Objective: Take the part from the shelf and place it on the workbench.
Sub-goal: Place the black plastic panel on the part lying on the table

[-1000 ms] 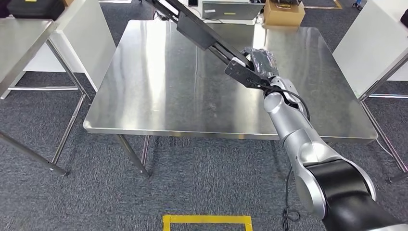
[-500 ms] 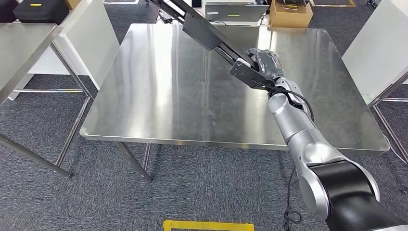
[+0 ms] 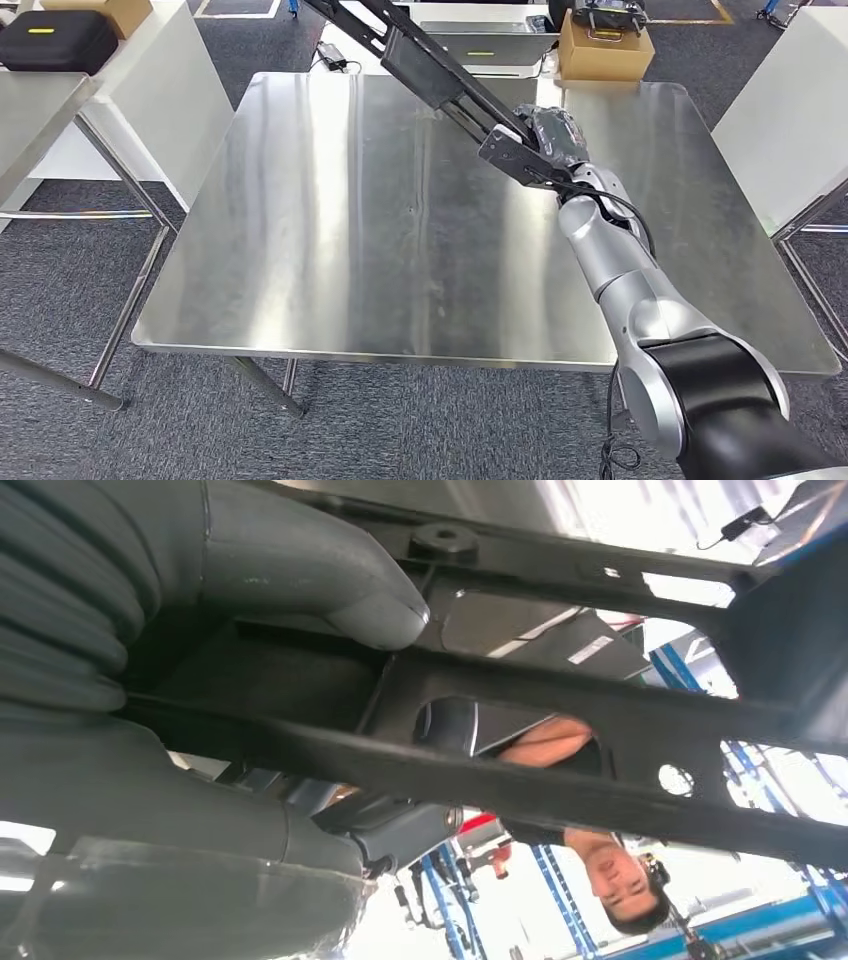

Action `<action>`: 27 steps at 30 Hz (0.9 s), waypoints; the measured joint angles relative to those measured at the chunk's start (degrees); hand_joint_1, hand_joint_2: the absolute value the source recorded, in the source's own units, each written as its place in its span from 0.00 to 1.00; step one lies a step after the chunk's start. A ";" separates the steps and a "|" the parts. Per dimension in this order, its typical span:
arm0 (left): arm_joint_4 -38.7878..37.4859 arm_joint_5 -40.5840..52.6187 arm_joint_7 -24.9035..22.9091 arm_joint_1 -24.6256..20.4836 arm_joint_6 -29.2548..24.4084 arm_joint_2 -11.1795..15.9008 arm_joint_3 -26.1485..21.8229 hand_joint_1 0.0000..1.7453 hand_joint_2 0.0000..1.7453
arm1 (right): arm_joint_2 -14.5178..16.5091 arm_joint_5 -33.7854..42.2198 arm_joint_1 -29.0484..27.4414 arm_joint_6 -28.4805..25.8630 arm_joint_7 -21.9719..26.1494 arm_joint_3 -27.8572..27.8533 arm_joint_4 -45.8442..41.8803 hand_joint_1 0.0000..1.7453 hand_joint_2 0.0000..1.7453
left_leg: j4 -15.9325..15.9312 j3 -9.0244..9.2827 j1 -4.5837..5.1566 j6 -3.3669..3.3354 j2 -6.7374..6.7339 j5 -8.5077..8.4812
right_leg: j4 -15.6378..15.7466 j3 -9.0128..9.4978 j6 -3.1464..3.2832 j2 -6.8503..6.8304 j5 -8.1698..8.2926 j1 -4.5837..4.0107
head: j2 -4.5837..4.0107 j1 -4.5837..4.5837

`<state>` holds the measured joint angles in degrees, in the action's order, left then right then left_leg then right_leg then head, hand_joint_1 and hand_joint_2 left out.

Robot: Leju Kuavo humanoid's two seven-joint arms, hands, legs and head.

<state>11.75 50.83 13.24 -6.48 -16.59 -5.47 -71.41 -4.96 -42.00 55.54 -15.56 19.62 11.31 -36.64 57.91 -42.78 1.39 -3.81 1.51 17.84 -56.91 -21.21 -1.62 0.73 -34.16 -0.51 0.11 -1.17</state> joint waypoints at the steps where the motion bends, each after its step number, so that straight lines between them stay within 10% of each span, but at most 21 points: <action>1: -0.01 -0.01 0.03 -0.11 0.01 -0.09 -0.01 0.00 0.00 | -0.14 0.00 0.22 -0.01 0.04 -0.03 -0.07 1.00 1.00 | -0.37 1.08 -0.05 -0.19 0.02 0.63 | -2.56 -0.90 -0.62 0.04 1.30 -0.02 | 0.00 0.01; 4: -0.02 0.03 0.07 -0.36 0.05 -0.20 0.01 0.00 0.00 | -0.51 0.10 0.39 -0.04 0.09 -0.15 -0.05 1.00 1.00 | -0.94 4.15 -0.35 -0.76 0.04 2.87 | -14.03 -9.32 -0.74 -0.06 2.18 0.18 | 0.00 -0.06; 6: -0.02 0.05 0.10 -0.37 0.03 -0.29 0.02 0.00 0.00 | -0.69 0.11 -0.08 -0.04 0.08 -0.19 0.06 1.00 1.00 | -1.07 6.27 -0.44 -0.85 0.27 4.57 | -17.13 -14.52 0.12 -0.08 -2.34 0.23 | 0.00 -0.06; 8: -0.02 0.04 0.20 -0.33 -0.02 -0.37 0.01 0.00 0.00 | -0.88 0.11 -0.54 -0.03 0.09 -0.20 0.22 1.00 1.00 | -1.14 8.48 -0.46 -0.73 0.73 6.34 | -14.79 -17.56 0.26 -0.11 -6.62 0.47 | 0.00 -0.07; 10: -0.02 0.03 0.34 -0.27 -0.09 -0.41 0.01 0.00 0.00 | -1.04 0.13 -0.96 -0.02 0.13 -0.20 0.49 1.00 1.00 | -1.16 10.51 -0.47 -0.48 1.19 8.28 | -8.53 -19.05 -1.70 -0.21 -3.35 0.91 | 0.00 -0.08; 12: -0.02 0.03 0.55 -0.10 -0.19 -0.39 0.01 0.00 0.00 | -1.20 0.15 -1.48 -0.01 0.17 -0.21 1.00 1.00 1.00 | -0.83 11.98 -0.37 -0.03 1.63 10.16 | -2.29 -18.94 -3.90 -0.47 7.14 1.10 | 0.00 -0.10; 14: -0.02 0.01 0.92 0.00 -0.37 -0.35 0.01 0.00 0.00 | -1.23 0.10 -1.65 0.03 0.20 -0.20 1.33 1.00 1.00 | -0.41 12.56 -0.24 0.51 1.87 11.46 | -0.27 -18.24 -3.17 -0.65 13.28 1.03 | 0.00 -0.10; 18: -0.01 -0.10 2.10 -0.42 -1.06 -0.39 0.01 0.00 0.00 | -0.99 0.06 -0.95 -0.03 0.23 -0.17 1.37 1.00 1.00 | 6.69 8.27 -0.32 1.83 0.09 10.81 | -0.10 -16.78 -0.85 -0.75 12.71 1.97 | 0.00 0.02; 22: -0.04 -0.34 3.12 -0.47 -1.52 -0.54 0.00 0.00 0.00 | -0.45 -0.03 -1.18 -0.21 0.13 -0.10 1.76 1.00 1.00 | 16.58 0.39 -1.39 3.30 -1.36 15.98 | 0.01 -14.92 0.75 -0.71 11.01 1.85 | 0.00 0.13; 27: -0.04 -0.32 5.08 -0.60 -2.01 -0.56 0.01 0.00 0.00 | 0.06 -0.03 -0.63 -0.96 0.06 -0.10 1.78 1.00 1.00 | 2.29 4.57 -1.66 2.55 -1.42 6.85 | 0.03 -13.01 0.17 -0.58 9.57 1.67 | 0.00 0.10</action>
<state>11.72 50.52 18.32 -7.07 -18.60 -6.03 -71.40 -4.90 -42.04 54.91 -16.52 19.68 11.20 -34.87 60.20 -38.21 -0.27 -1.26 0.09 24.69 -56.88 -34.22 -1.45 0.15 -24.59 1.16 0.11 -1.07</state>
